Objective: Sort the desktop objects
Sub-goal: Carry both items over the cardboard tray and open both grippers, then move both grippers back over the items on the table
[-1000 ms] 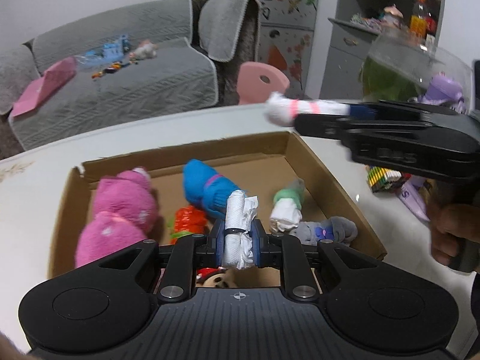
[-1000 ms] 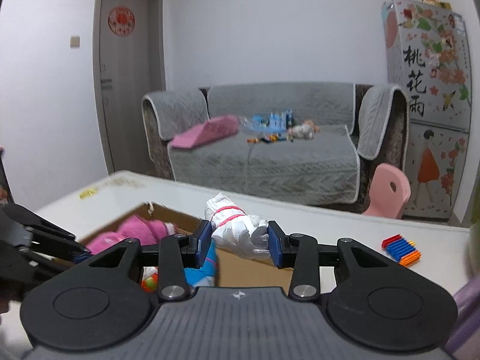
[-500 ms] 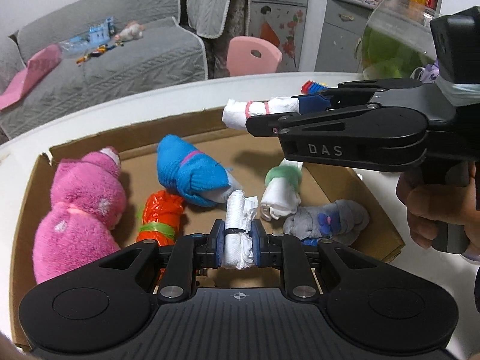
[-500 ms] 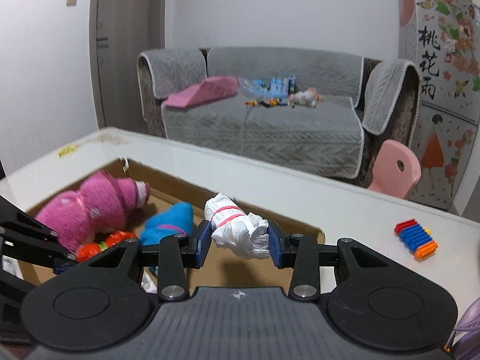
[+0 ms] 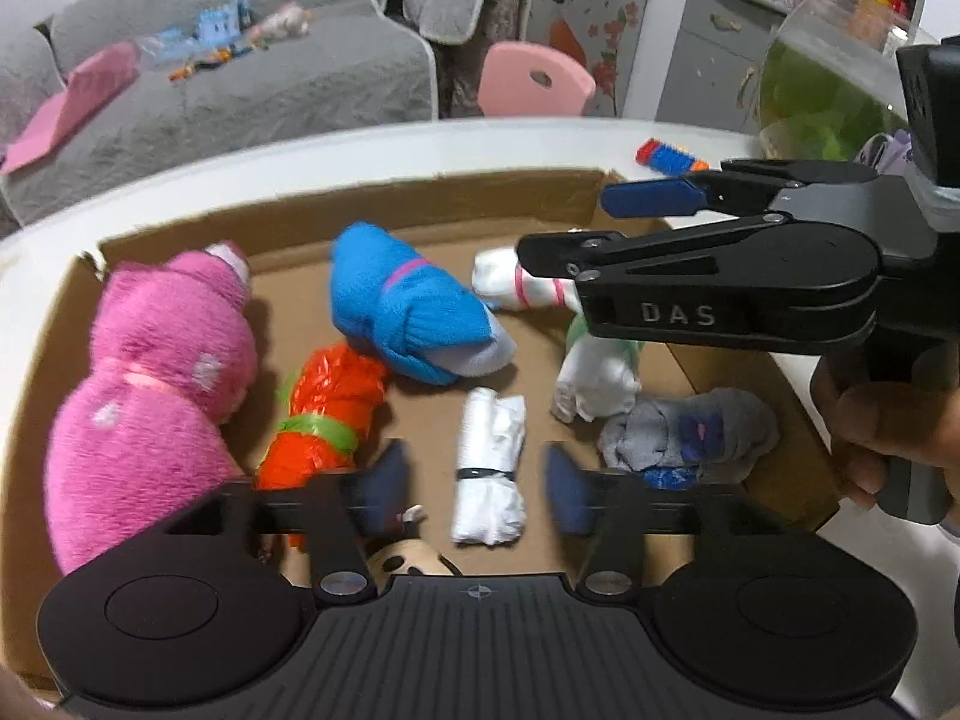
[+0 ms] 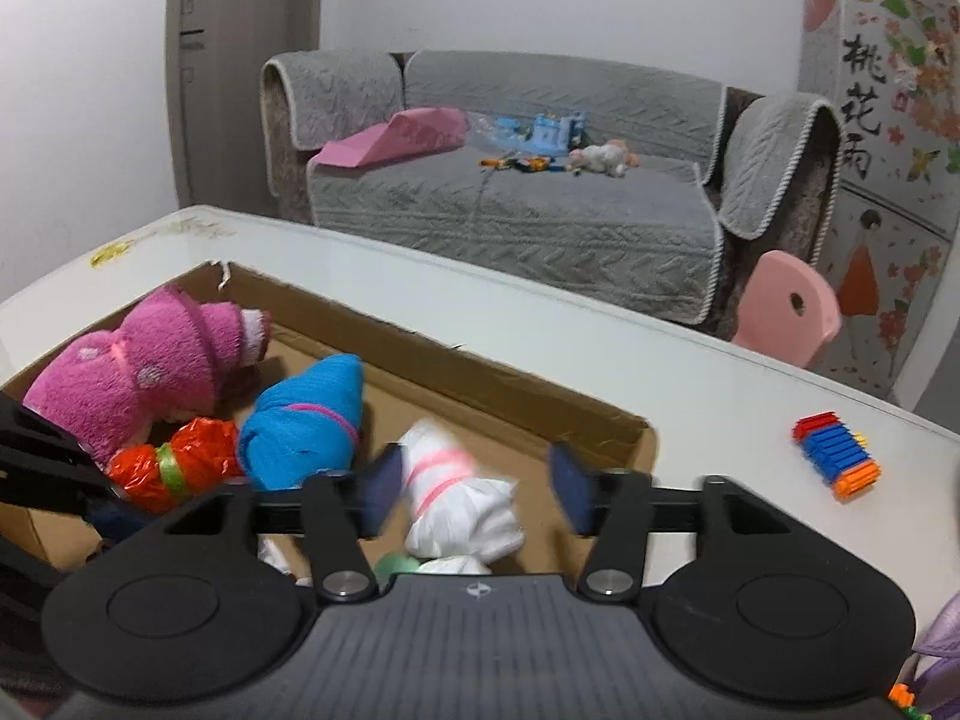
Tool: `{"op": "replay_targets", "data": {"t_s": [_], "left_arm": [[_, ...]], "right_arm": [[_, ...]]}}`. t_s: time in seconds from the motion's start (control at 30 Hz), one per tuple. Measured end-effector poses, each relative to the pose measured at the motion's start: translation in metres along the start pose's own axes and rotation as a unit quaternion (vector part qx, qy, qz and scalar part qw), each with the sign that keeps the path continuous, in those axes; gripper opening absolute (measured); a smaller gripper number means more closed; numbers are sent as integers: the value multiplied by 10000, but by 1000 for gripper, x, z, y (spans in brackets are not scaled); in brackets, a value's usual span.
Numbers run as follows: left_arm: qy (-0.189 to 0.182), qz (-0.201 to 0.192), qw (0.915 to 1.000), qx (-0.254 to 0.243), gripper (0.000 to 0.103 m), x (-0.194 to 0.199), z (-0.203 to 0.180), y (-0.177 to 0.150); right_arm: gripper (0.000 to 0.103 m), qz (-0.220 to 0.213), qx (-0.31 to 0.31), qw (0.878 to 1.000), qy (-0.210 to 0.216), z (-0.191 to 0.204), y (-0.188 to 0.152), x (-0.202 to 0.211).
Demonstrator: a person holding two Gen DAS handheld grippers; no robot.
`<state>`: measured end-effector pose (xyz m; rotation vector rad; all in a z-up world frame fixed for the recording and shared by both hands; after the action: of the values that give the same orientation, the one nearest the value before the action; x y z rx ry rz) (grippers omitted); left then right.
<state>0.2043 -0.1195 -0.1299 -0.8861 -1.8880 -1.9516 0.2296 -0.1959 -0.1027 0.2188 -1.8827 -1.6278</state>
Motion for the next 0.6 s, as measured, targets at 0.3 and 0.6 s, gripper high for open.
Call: {"op": "replay_targets", "data": {"t_s": [0.3, 0.6], "left_arm": [[99, -679, 9976, 0, 79, 73, 3, 17], [356, -1122, 9930, -77, 93, 175, 24, -25]], "right_arm": [[57, -651, 63, 9979, -2, 6, 29, 59], [82, -1151, 184, 9898, 814, 53, 10, 162]]}}
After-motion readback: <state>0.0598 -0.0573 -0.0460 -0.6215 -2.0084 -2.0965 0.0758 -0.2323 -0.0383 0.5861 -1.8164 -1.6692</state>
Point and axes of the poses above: each gripper's, at about its wrist camera, not at the fingertips, and x roughly against the way its jaws point, z to its left, y to its top, the point moved 7 cm from there along -x, roughly the way its jaws point, and after that the axes turned 14 degrees about -z, right-handed, at the moved point
